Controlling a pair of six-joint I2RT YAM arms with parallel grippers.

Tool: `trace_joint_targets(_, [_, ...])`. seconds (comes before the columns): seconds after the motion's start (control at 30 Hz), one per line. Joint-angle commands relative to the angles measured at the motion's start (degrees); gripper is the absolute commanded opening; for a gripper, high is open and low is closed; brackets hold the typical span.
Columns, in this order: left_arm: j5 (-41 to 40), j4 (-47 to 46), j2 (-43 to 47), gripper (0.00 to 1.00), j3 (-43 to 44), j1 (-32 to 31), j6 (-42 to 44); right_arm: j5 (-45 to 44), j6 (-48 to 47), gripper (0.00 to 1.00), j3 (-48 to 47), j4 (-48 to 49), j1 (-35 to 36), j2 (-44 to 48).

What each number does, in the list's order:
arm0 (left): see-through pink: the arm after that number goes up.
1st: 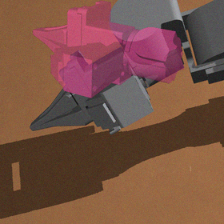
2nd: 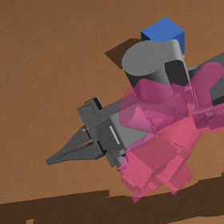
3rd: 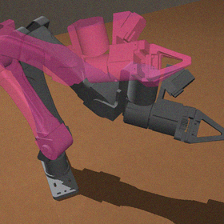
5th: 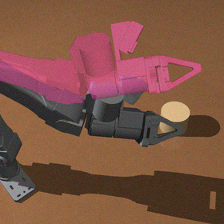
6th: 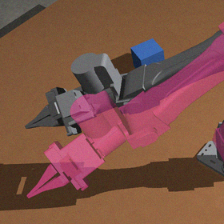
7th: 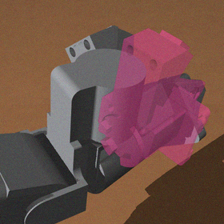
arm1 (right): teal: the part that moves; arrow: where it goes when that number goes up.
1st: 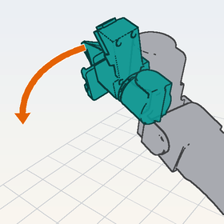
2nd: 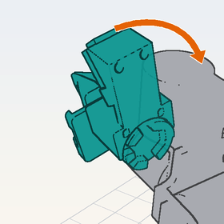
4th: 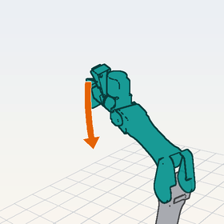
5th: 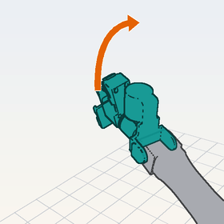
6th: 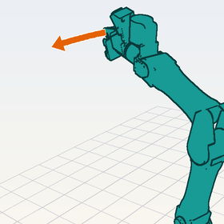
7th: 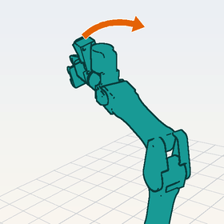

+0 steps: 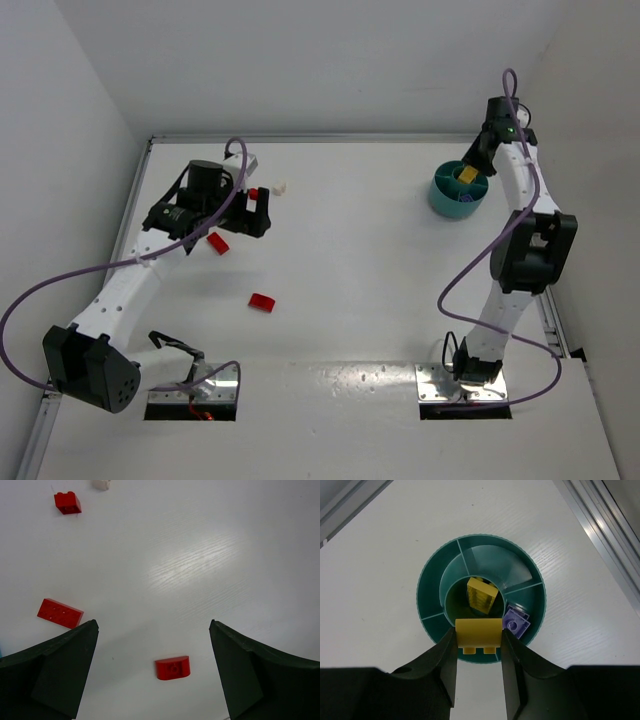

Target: Sort the legos into containers by color

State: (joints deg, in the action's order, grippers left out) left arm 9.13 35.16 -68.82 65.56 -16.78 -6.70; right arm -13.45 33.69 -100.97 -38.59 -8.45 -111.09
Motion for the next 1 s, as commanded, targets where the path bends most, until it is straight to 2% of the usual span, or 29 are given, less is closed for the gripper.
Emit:
trace_joint_targets(0.0, [-0.6, -1.6, 1.4, 1.00, -0.8, 0.3, -0.5, -0.4, 2.1, 0.00, -2.3, 1.8, 0.0, -1.1])
trace_joint_targets(0.4, [-0.6, -2.1, 1.4, 1.00, -2.4, 0.3, -0.5, -2.5, 2.1, 0.00, -5.3, 3.6, 0.5, -4.1])
trace_joint_targets(0.47, [-0.6, -2.1, 1.4, 1.00, -2.4, 0.3, -0.5, -1.4, 2.1, 0.11, -4.6, 3.6, 0.5, -4.7])
trace_joint_targets(0.53, [-0.6, -2.1, 1.4, 1.00, -2.4, 0.3, -0.5, 0.9, 1.6, 0.31, -4.0, 4.2, 0.5, -4.7])
trace_joint_targets(0.57, [-0.6, -2.1, 1.4, 1.00, -2.4, 0.3, -0.5, 1.7, 1.0, 0.51, -4.0, 4.2, 0.5, -4.7])
trace_joint_targets(0.6, [-0.6, -2.1, 1.4, 1.00, -2.4, 0.3, -0.5, 3.8, 1.0, 0.59, -3.3, 4.2, 0.5, -4.0])
trace_joint_targets(0.67, [-1.2, -2.1, 1.4, 1.00, -2.4, 0.3, 0.1, 5.2, -0.8, 0.69, -3.3, 4.7, 0.5, -3.4])
trace_joint_targets(0.8, [-0.4, -1.3, 1.4, 1.00, -2.4, 0.3, 2.5, 13.4, -5.4, 0.69, -4.4, 4.8, 0.5, -0.7])
trace_joint_targets(0.93, [4.0, 1.1, 2.0, 1.00, -1.1, 0.8, 6.4, 22.4, -14.5, 0.69, -5.6, 4.0, 0.5, 1.6])
trace_joint_targets(0.97, [4.8, 1.7, 2.5, 1.00, -1.1, 0.8, 7.2, 28.7, -20.0, 0.69, -5.6, 3.1, 0.5, 2.8])
